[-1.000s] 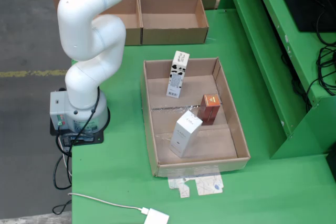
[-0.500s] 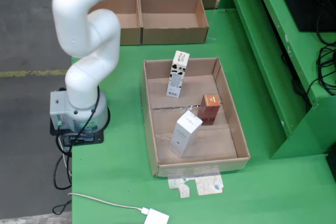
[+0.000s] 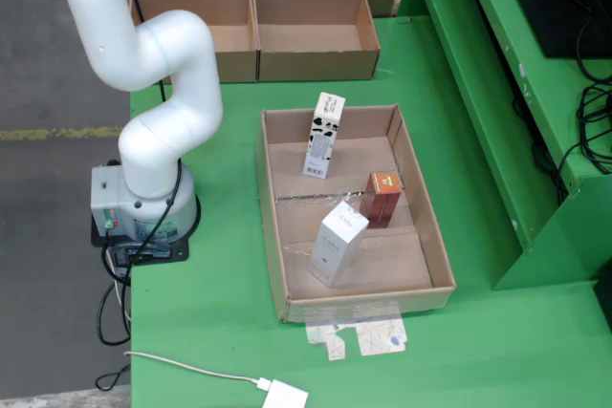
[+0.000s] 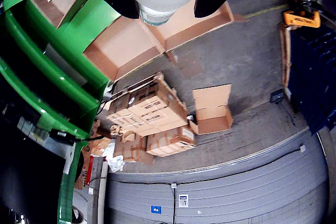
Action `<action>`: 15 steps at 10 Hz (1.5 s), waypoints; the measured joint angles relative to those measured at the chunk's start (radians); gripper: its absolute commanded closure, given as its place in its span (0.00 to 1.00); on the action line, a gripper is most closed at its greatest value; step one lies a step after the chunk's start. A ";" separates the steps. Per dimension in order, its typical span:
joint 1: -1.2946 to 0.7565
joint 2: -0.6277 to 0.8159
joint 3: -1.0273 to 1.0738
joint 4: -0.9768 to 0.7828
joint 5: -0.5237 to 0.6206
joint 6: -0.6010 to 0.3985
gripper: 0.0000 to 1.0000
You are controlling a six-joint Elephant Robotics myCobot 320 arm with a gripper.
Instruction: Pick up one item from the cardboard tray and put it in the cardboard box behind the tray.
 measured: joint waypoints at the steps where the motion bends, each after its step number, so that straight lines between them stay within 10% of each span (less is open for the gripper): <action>1: -0.024 -0.040 0.000 0.040 -0.011 -0.041 1.00; 6: -0.095 -0.150 -0.003 0.276 -0.003 -0.256 1.00; 15: -0.258 -0.256 -0.003 0.144 0.187 -0.199 1.00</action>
